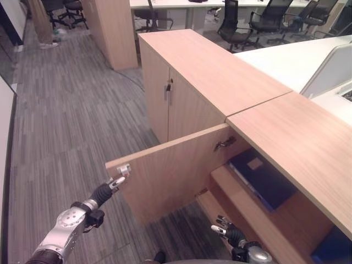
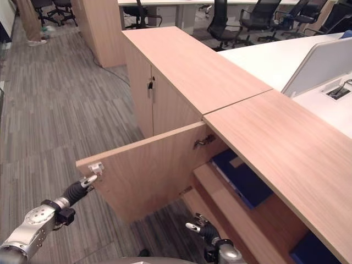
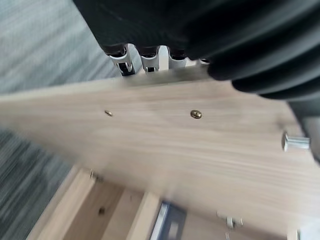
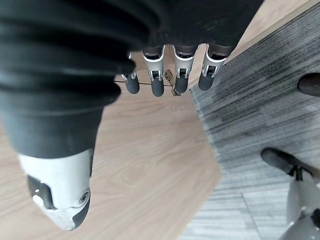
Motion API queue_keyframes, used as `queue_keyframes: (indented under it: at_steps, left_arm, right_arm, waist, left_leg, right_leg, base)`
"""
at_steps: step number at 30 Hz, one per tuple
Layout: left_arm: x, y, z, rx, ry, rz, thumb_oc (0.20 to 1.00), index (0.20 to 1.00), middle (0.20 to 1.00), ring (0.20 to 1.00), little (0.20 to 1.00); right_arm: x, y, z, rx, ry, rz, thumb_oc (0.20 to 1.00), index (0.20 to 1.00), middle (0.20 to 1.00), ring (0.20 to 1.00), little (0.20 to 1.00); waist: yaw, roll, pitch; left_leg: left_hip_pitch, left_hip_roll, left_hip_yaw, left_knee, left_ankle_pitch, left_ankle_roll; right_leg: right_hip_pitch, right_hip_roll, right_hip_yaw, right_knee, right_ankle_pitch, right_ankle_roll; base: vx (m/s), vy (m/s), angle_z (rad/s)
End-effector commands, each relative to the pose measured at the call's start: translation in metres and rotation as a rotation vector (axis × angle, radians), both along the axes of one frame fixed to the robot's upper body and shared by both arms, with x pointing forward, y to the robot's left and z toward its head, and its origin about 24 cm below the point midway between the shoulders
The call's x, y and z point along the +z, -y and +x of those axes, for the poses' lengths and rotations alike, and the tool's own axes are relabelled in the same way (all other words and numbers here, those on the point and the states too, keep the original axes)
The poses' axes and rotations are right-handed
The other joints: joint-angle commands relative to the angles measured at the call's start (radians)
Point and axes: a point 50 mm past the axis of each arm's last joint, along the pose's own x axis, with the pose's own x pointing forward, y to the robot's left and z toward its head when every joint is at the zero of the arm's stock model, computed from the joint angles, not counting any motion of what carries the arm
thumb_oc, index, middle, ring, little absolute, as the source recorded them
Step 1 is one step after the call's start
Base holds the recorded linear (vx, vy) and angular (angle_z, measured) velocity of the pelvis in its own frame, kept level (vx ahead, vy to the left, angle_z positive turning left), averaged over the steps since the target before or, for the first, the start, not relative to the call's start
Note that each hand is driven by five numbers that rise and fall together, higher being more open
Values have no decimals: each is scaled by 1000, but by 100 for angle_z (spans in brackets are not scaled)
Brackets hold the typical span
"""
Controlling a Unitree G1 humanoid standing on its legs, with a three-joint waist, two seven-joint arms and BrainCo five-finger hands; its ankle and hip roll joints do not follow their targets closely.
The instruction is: Put the empty folder in the office cabinet
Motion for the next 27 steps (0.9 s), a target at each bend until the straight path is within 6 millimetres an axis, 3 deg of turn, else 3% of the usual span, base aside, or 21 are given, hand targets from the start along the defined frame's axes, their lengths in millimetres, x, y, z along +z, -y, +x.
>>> queue_keyframes:
  at_steps: [1,2,3,6,9,11,13,16,22,24,25,27]
  left_arm:
    - [29,81,31,-284,165,-285,1000,1000,1000,1000,1000]
    - [33,85,32,-293,182,-302,1000,1000,1000,1000,1000]
    - [35,90,32,-273,195,-349,1000,1000,1000,1000,1000]
    - [37,91,29,-252,223,-359,1000,1000,1000,1000,1000]
    - [36,91,27,-263,222,-344,1000,1000,1000,1000,1000]
    - [31,87,21,-252,201,-325,1000,1000,1000,1000,1000]
    - [24,88,15,-240,172,-338,1000,1000,1000,1000,1000]
    - [14,91,6,-224,129,-358,1000,1000,1000,1000,1000]
    - [1,105,-2,-185,90,-414,1000,1000,1000,1000,1000]
    - [-2,112,-3,-181,84,-425,1000,1000,1000,1000,1000]
    - [-2,124,3,-183,95,-436,1000,1000,1000,1000,1000]
    - [0,132,8,-186,110,-452,1000,1000,1000,1000,1000]
  right_arm:
    - [20,-4,38,-13,142,27,1000,1000,1000,1000,1000]
    - [23,-9,46,-6,158,30,1000,1000,1000,1000,1000]
    - [29,-16,60,6,195,30,1000,1000,1000,1000,1000]
    - [38,-27,77,28,241,32,1000,1000,1000,1000,1000]
    - [41,-32,83,24,259,46,1000,1000,1000,1000,1000]
    - [43,-32,86,17,264,56,1000,1000,1000,1000,1000]
    - [39,-31,82,8,245,59,1000,1000,1000,1000,1000]
    - [39,-23,78,-24,241,62,1000,1000,1000,1000,1000]
    - [39,-6,74,-6,230,1,1000,1000,1000,1000,1000]
    - [40,2,74,0,232,-30,1000,1000,1000,1000,1000]
    - [40,13,73,-21,228,-65,1000,1000,1000,1000,1000]
    - [40,21,72,-43,224,-90,1000,1000,1000,1000,1000]
  waist:
    - [-35,35,9]
    - [-28,44,24]
    - [-3,62,41]
    - [28,87,42]
    - [36,112,41]
    - [40,123,30]
    - [52,120,21]
    - [45,132,-6]
    - [-7,184,2]
    - [-28,202,6]
    - [-58,222,14]
    - [-85,230,21]
  left_leg:
    - [28,43,96,13,-84,-7]
    - [22,47,109,13,-80,-7]
    - [11,60,145,13,-75,-11]
    - [2,75,203,19,-65,-20]
    - [-7,90,252,30,-54,-15]
    - [-17,99,297,37,-42,-13]
    - [-20,95,317,38,-36,-19]
    - [-28,105,335,32,-10,-38]
    - [-29,158,353,24,36,-77]
    - [-31,179,367,24,54,-92]
    - [-37,212,392,23,87,-115]
    - [-38,229,411,28,96,-125]
  right_leg:
    - [-73,-71,12,100,23,143]
    - [-90,-75,0,120,31,147]
    - [-101,-99,-71,144,43,151]
    - [-106,-165,-225,182,68,145]
    - [-110,-216,-294,268,53,142]
    - [-93,-243,-285,335,41,145]
    - [-46,-253,-277,307,33,154]
    - [-3,-212,-237,209,-24,152]
    - [17,-130,-185,98,-43,123]
    - [23,-105,-166,58,-43,113]
    - [34,-70,-143,8,-42,103]
    - [31,-54,-125,3,-46,96]
  base:
    - [-152,-32,-17]
    - [-251,-67,-48]
    - [-244,-68,-55]
    - [-153,-38,-87]
    - [-133,-27,-76]
    - [-119,-75,-61]
    - [-64,-119,-37]
    - [-12,-150,-43]
    - [-56,-191,-37]
    - [-92,-189,-46]
    - [-120,-202,-72]
    - [-88,-173,-47]
